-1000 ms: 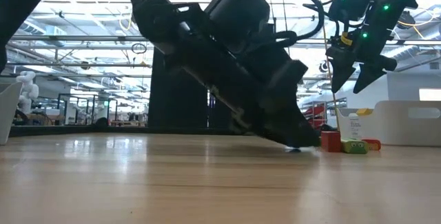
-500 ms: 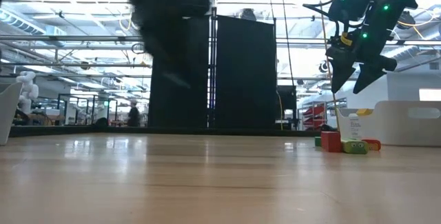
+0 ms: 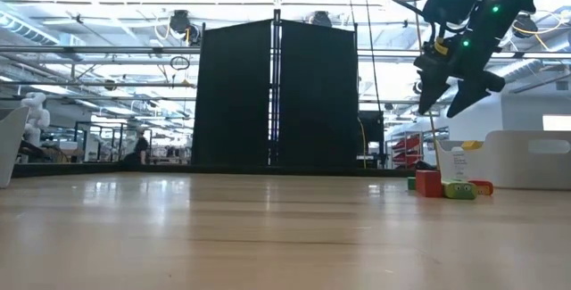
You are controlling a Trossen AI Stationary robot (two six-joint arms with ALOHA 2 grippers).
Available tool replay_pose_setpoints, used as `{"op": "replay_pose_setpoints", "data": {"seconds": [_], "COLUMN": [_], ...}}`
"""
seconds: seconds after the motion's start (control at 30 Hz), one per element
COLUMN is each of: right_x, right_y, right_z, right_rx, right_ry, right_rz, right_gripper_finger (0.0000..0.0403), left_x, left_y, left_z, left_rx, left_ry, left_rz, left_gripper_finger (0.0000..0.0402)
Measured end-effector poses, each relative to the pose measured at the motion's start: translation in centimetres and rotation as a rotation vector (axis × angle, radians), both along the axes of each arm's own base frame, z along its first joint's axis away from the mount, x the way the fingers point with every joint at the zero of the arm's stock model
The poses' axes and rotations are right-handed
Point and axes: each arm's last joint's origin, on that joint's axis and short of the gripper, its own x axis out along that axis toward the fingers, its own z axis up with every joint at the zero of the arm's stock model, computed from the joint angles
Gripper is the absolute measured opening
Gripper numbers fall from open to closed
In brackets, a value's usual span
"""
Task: Sort blocks by size
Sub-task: Put the blue half cylindrical block into the gray bin, then put the orange block into the white bin
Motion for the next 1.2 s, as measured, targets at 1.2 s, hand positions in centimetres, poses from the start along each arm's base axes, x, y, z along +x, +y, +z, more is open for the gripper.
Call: {"op": "replay_pose_setpoints", "data": {"seconds": [1.2], "right_x": [0.9], "right_y": [1.4], "right_z": [-0.2], "right_rx": [0.265], "right_ry": [-0.143], "right_rz": [0.241], "right_gripper_finger": [0.0377], "left_x": [7.2], "left_y": [3.9], "left_z": [0.6], "left_rx": [0.142], "left_ry": [-0.549], "left_rz": [0.261], "left_gripper_finger": [0.0314]}}
